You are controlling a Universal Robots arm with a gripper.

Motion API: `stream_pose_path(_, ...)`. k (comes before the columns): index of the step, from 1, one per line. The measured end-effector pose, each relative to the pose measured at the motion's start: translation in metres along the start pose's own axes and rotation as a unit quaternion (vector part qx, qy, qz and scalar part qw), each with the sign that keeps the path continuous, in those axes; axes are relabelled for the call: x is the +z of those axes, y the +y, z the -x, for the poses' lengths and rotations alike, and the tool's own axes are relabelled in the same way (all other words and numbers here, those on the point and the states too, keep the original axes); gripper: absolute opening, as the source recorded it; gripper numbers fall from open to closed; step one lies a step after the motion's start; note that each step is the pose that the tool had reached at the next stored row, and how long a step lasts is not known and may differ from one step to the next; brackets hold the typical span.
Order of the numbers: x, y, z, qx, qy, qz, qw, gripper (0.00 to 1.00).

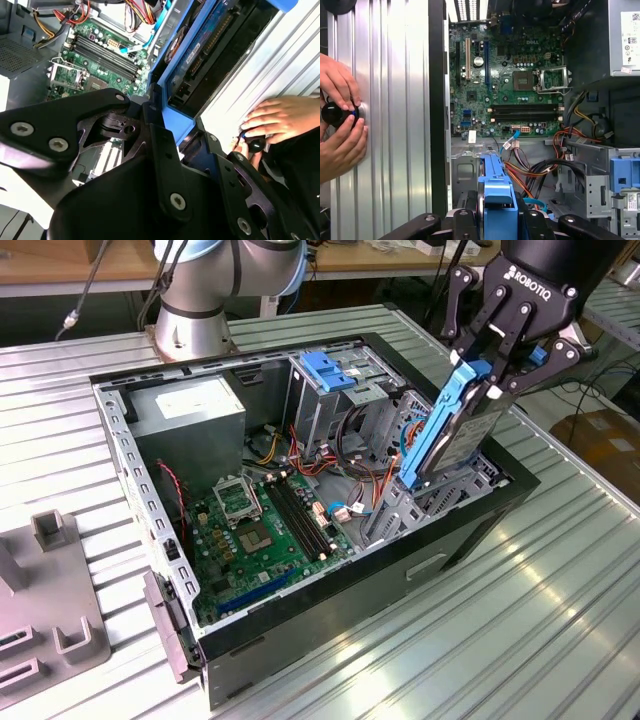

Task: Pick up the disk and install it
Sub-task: 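Insert the disk into the insertion slot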

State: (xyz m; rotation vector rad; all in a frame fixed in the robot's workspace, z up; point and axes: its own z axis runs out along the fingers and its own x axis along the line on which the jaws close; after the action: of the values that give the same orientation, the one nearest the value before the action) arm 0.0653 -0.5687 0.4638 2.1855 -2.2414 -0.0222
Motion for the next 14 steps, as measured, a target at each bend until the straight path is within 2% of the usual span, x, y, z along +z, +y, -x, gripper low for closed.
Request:
stream_pose_path(3,0.0026,-0.0055,0.0002,0.000,0.0000,0.0000,1.00000,0.37)
stream_pose_path(14,0.0047,-0.0055,0.0026,0.001,0.0000,0.0000,1.00000,0.37)
